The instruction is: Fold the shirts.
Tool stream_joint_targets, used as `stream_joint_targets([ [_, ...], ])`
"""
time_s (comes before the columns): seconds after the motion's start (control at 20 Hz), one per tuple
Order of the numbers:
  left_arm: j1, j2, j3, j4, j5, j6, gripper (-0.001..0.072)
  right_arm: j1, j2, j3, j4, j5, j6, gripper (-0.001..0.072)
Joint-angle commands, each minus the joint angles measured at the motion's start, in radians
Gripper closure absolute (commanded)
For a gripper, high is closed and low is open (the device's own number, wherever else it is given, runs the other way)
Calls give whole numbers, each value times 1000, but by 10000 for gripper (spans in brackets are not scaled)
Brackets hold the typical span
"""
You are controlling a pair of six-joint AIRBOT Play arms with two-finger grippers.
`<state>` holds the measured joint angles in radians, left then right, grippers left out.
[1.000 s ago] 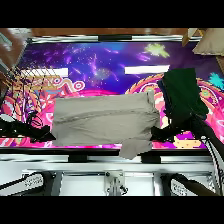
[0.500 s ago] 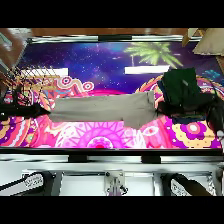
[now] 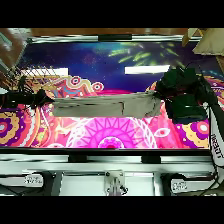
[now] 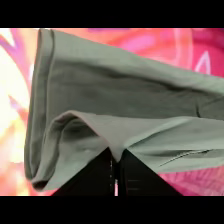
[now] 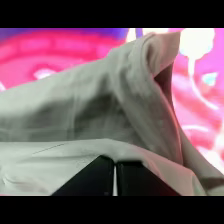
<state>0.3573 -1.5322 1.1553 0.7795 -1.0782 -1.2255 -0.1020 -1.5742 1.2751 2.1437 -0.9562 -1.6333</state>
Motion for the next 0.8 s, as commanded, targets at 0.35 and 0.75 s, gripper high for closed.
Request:
stream_joint_targets([
  [0.35,23,-55,66,1,-139,-78,-13,-60,-6,20,-126,-90,-66,74],
  [0.75,-21,15,71,-3,-269,-77,-13,27,-144,20,-21,-67,-43,23],
])
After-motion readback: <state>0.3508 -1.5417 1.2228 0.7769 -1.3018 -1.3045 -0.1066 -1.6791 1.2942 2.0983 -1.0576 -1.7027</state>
